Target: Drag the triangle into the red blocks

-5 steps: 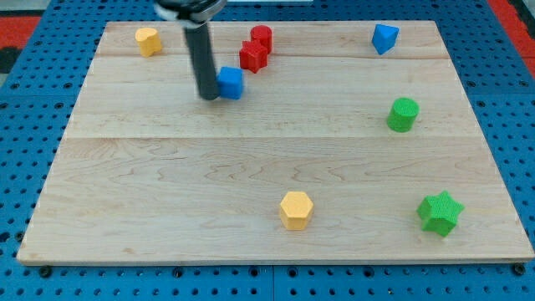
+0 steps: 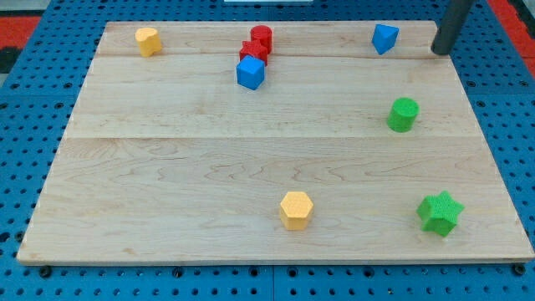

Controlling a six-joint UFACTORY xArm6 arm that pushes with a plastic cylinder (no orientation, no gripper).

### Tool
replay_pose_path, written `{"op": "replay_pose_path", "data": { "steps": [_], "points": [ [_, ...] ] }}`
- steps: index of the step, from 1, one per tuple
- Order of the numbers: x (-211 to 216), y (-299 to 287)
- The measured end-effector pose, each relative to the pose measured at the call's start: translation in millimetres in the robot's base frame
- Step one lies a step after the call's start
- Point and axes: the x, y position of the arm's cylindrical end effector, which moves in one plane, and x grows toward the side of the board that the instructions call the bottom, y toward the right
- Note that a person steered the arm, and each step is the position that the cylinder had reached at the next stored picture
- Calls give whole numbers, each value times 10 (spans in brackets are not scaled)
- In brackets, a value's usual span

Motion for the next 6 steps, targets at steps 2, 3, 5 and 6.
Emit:
{"op": "replay_pose_path", "data": {
  "steps": [2,3,5,6],
  "points": [
    [-106,-1315],
    [-64,-1795],
    [134,-1790],
    [134,-2275]
  ]
}}
